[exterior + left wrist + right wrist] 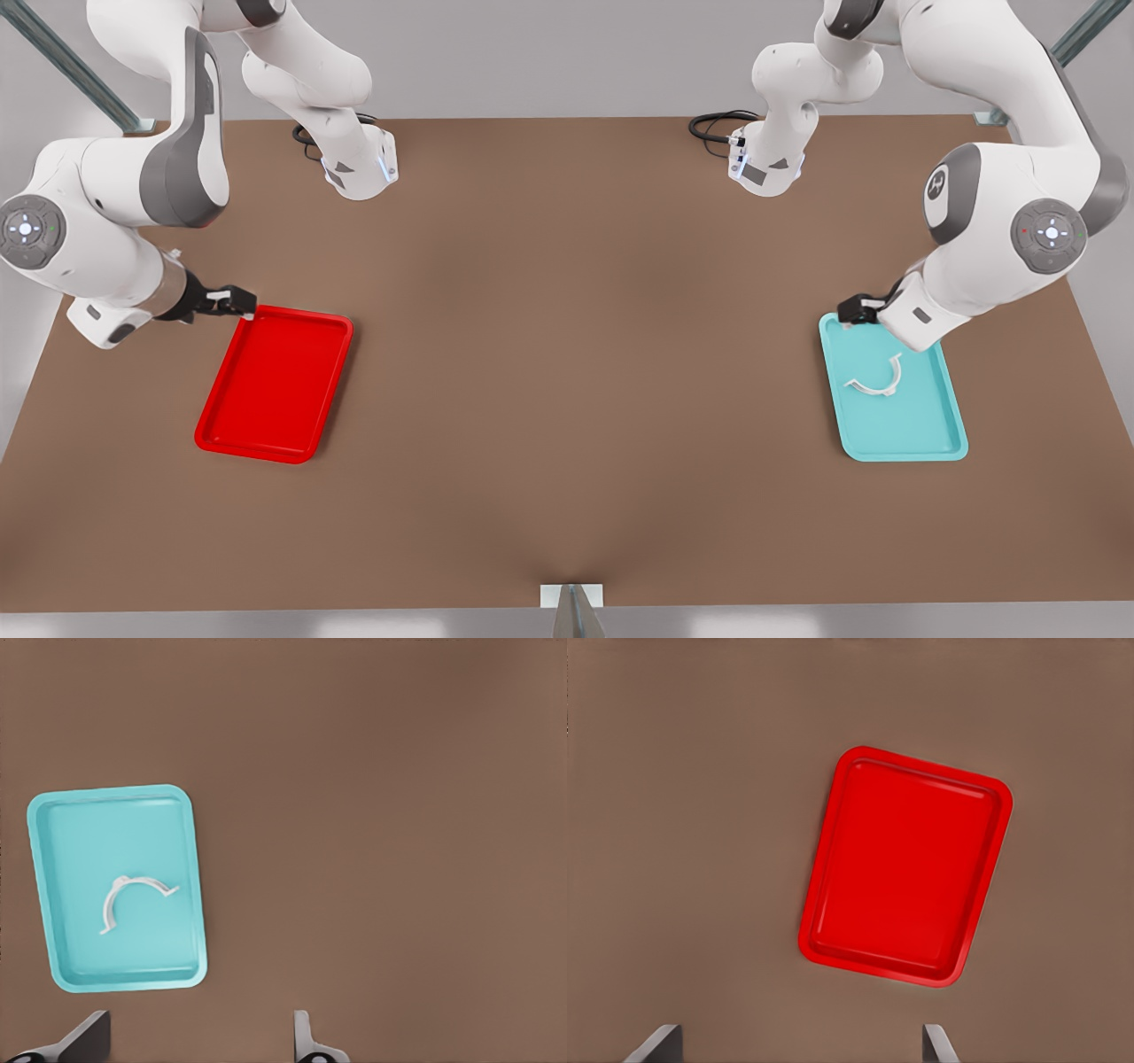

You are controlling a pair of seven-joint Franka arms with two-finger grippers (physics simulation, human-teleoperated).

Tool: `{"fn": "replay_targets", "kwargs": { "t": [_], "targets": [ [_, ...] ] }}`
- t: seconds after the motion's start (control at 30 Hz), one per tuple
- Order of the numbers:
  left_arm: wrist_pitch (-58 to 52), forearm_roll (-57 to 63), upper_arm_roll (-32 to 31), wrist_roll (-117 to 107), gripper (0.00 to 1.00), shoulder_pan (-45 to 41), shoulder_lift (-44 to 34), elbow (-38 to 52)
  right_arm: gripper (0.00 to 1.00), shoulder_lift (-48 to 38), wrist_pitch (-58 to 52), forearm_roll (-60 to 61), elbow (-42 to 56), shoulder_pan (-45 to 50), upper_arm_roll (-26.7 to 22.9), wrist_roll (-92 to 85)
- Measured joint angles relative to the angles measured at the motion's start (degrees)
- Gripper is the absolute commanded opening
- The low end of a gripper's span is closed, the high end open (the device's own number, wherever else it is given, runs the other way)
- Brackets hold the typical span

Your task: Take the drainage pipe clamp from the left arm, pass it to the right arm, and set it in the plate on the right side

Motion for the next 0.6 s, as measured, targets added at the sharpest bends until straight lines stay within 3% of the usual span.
{"fn": "replay_targets", "kwargs": {
  "t": [0.07, 0.13, 0.3, 0.6],
  "targets": [
    [1.8, 0.1, 1.6, 0.2, 1.0, -0.4, 0.1, -2.0, 1.0, 0.0, 0.8, 0.0, 0.0, 0.0, 0.0, -0.2],
    [6.4, -0.3, 6.9, 0.6, 1.0, -0.2, 0.0, -9.7, 1.0, 0.0, 1.4, 0.0, 0.0, 0.0, 0.0, -0.4],
    [26.1, -7.2, 18.1, 2.2, 1.0, 0.9, 3.0, -27.3, 1.0, 0.0, 2.3, -0.1, 0.0, 0.0, 0.0, -0.9],
    [53.2, -15.6, 19.8, 13.3, 1.0, 4.2, 11.9, -36.2, 1.0, 0.0, 2.8, 0.0, 0.0, 0.0, 0.0, -1.4]
  ]
}}
